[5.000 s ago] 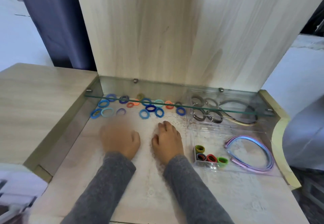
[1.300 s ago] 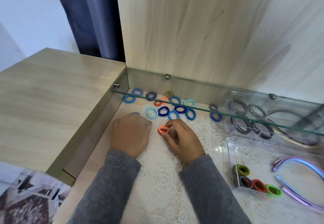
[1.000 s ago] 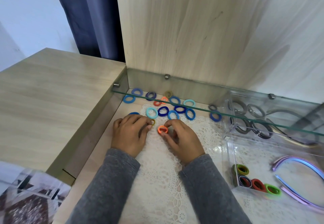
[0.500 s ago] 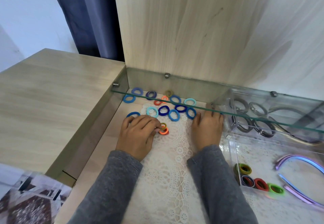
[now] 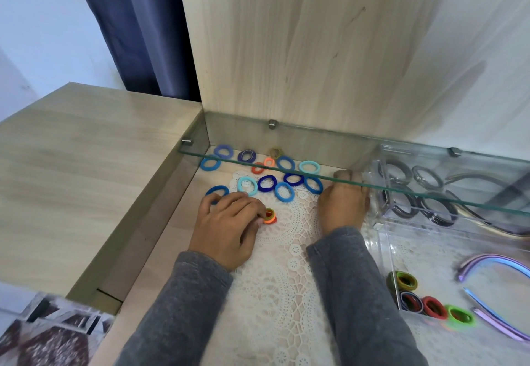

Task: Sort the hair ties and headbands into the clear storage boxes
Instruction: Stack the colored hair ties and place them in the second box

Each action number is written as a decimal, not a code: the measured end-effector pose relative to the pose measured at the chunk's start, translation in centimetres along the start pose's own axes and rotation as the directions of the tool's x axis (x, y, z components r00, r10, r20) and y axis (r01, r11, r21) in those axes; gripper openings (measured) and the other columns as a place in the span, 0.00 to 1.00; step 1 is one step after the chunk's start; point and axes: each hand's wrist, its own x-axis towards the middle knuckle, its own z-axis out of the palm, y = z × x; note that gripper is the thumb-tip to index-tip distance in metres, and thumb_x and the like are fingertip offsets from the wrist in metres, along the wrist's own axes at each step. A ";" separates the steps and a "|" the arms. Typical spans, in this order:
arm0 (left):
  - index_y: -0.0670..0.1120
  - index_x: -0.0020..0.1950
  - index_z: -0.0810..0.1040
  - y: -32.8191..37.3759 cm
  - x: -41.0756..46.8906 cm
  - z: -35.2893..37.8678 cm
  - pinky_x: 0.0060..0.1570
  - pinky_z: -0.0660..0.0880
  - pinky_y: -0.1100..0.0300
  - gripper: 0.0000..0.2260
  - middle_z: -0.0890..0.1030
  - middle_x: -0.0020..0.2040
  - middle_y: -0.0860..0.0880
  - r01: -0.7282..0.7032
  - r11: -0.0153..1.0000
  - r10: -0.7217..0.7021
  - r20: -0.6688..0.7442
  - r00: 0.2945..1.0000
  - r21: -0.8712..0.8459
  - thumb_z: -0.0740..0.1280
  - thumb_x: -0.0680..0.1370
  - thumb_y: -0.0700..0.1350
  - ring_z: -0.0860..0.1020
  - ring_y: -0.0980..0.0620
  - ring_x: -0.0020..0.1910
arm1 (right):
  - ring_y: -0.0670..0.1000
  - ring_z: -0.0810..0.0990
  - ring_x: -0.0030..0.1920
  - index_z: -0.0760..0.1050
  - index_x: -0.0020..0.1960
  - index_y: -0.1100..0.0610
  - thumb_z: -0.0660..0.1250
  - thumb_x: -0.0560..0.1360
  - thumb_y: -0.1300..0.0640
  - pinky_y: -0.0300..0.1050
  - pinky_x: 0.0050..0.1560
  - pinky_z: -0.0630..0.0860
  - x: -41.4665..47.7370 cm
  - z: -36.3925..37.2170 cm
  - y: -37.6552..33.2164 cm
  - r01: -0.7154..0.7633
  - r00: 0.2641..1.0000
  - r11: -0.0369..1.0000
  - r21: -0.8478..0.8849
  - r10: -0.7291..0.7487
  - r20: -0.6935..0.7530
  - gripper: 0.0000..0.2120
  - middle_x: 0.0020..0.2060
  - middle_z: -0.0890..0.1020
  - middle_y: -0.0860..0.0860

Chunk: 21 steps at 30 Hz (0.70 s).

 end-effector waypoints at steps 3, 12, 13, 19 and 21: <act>0.57 0.50 0.78 0.1 0.0 0.1 0.59 0.61 0.53 0.07 0.81 0.53 0.62 0.000 1.000 0.000 0.014 1.000 -0.004 0.61 0.76 0.51 0.76 0.55 0.60 | 0.63 0.73 0.52 0.78 0.52 0.64 0.59 0.71 0.69 0.54 0.48 0.72 -0.2 -0.1 0.2 0.032 0.999 0.999 0.030 -0.031 -0.029 0.12 0.55 0.75 0.61; 0.57 0.53 0.78 -0.1 0.0 0.4 0.61 0.59 0.54 0.10 0.80 0.57 0.61 0.007 0.999 -0.004 0.065 0.998 -0.044 0.59 0.77 0.51 0.75 0.54 0.62 | 0.62 0.73 0.55 0.76 0.51 0.64 0.61 0.75 0.66 0.55 0.50 0.72 -0.3 -0.1 0.6 0.052 0.999 0.998 0.026 -0.051 -0.018 0.07 0.51 0.77 0.60; 0.57 0.53 0.78 -0.2 0.1 0.4 0.61 0.59 0.54 0.11 0.80 0.57 0.61 0.009 0.999 -0.005 0.072 0.997 -0.050 0.58 0.77 0.51 0.75 0.54 0.62 | 0.62 0.73 0.55 0.76 0.50 0.64 0.61 0.76 0.66 0.55 0.50 0.72 -0.4 -0.1 0.6 0.057 0.998 0.998 0.031 -0.057 -0.020 0.07 0.51 0.77 0.60; 0.55 0.58 0.76 -0.3 0.1 0.4 0.62 0.56 0.61 0.13 0.79 0.58 0.59 0.080 0.988 -0.071 0.071 0.995 -0.133 0.56 0.78 0.51 0.72 0.57 0.63 | 0.62 0.72 0.60 0.74 0.54 0.65 0.61 0.78 0.62 0.56 0.55 0.73 -1.1 -0.3 0.7 0.044 0.999 0.995 0.092 -0.042 -0.022 0.08 0.55 0.76 0.63; 0.54 0.59 0.76 -0.4 0.1 0.4 0.62 0.56 0.62 0.14 0.80 0.58 0.56 0.125 0.982 -0.119 0.050 0.992 -0.144 0.55 0.79 0.51 0.74 0.56 0.62 | 0.62 0.71 0.60 0.74 0.55 0.65 0.61 0.78 0.62 0.58 0.58 0.73 -1.4 -0.5 0.8 0.052 0.998 0.989 0.142 -0.048 -0.034 0.09 0.56 0.76 0.63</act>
